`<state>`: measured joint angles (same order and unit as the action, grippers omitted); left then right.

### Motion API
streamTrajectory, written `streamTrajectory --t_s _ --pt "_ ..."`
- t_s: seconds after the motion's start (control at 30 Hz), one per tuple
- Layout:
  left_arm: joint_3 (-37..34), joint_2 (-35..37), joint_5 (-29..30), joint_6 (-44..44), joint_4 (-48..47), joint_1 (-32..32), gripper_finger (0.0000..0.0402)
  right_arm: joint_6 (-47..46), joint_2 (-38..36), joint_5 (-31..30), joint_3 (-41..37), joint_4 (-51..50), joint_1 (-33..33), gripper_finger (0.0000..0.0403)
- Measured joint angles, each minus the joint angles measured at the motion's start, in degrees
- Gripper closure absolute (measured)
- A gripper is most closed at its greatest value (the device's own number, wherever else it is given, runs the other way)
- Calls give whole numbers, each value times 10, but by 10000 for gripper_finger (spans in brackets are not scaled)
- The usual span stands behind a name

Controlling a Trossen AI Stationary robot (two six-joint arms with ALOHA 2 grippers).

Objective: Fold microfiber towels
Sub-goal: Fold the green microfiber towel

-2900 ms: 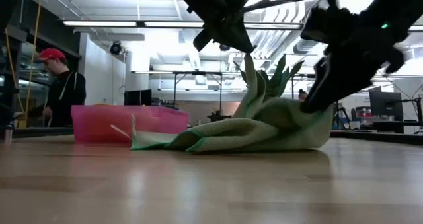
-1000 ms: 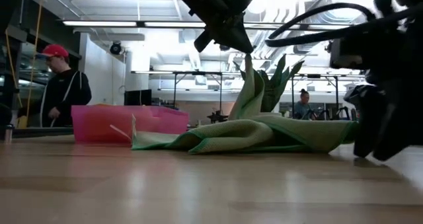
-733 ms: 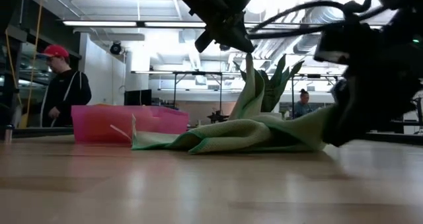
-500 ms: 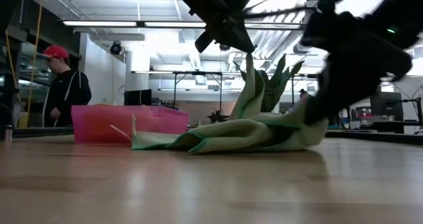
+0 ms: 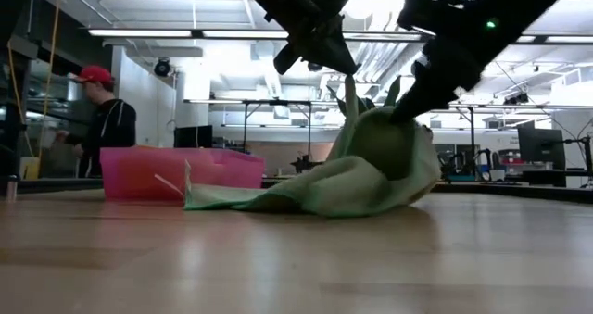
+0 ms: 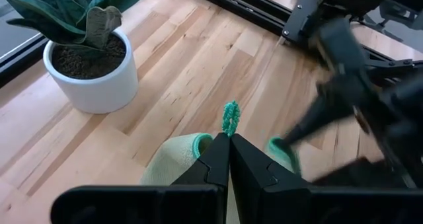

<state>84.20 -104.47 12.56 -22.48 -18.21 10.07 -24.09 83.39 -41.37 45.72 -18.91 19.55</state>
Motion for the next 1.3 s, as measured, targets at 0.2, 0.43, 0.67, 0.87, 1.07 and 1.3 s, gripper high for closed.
streamTrajectory --t_s 0.2,0.43,0.67,0.87,1.07,1.3 --pt "0 0 0 1 0 0 401 -113 -62 -34 -1 -137 -30 206" --pt "0 0 0 1 5 0 401 -353 -83 -25 -9 -335 -38 206" --pt "0 0 0 1 5 0 401 -425 -84 31 -52 -325 -38 206" --pt "0 0 0 1 4 0 401 -396 -86 81 -71 -328 -38 206" --pt "0 0 0 1 2 0 401 -322 -89 106 -72 -349 -39 206" --pt "0 0 0 1 5 0 401 -261 -89 110 -72 -299 -59 206"
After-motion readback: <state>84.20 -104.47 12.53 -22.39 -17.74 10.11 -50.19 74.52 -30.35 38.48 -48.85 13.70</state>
